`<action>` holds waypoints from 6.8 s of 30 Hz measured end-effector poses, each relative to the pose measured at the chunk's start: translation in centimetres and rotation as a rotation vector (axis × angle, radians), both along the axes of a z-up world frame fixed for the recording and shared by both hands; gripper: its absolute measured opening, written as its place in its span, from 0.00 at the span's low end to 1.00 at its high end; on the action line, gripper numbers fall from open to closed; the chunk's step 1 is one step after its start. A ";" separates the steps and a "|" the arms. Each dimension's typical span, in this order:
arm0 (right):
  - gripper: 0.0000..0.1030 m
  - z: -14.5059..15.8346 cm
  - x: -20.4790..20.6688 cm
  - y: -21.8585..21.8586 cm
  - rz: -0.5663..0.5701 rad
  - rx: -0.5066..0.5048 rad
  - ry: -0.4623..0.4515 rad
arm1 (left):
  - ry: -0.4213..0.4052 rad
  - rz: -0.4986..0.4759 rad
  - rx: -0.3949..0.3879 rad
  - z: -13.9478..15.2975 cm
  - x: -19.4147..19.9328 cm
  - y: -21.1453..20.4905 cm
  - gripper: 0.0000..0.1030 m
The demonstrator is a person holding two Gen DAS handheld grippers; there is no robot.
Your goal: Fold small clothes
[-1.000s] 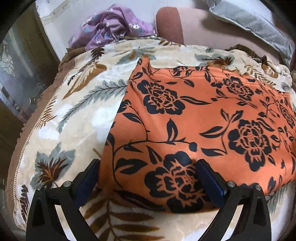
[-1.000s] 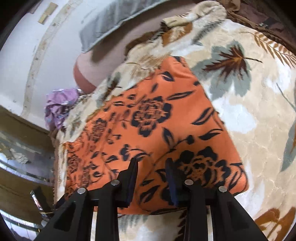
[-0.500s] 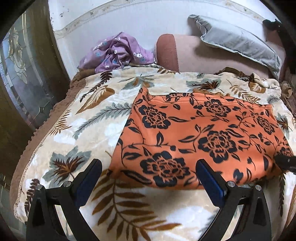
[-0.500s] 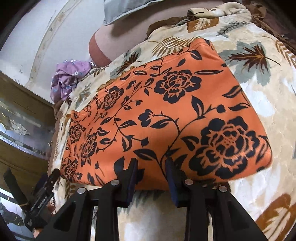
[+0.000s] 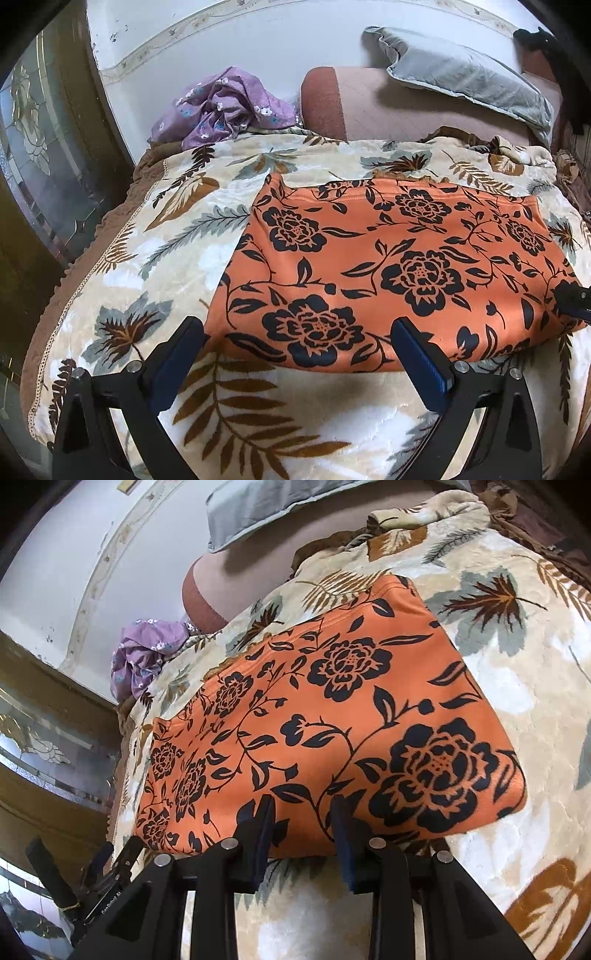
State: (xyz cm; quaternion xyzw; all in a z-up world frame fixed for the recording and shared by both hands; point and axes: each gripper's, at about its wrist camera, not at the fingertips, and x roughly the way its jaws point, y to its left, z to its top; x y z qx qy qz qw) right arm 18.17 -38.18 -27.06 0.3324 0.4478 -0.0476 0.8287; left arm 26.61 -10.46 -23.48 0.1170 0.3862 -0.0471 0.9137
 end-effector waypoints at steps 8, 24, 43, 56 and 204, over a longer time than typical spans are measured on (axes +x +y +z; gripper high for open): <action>0.34 -1.8 2.0 1.7 0.055 -0.041 0.061 | 0.004 0.010 0.020 -1.0 1.1 -0.7 0.99; 0.67 0.4 -3.2 -0.4 -0.014 0.135 -0.081 | 0.218 0.005 -0.198 -3.0 1.4 1.6 0.99; 0.67 -6.2 -2.4 -2.8 -0.227 0.446 -0.076 | 0.465 0.011 -0.861 -7.2 5.8 4.4 0.97; 0.46 -6.5 0.3 -4.2 -0.339 0.315 -0.179 | 0.356 0.140 -0.881 -8.6 8.0 6.2 0.31; 0.60 1.1 10.8 14.9 0.126 -0.270 0.042 | 0.131 -0.254 -0.347 -3.7 -8.0 9.1 0.18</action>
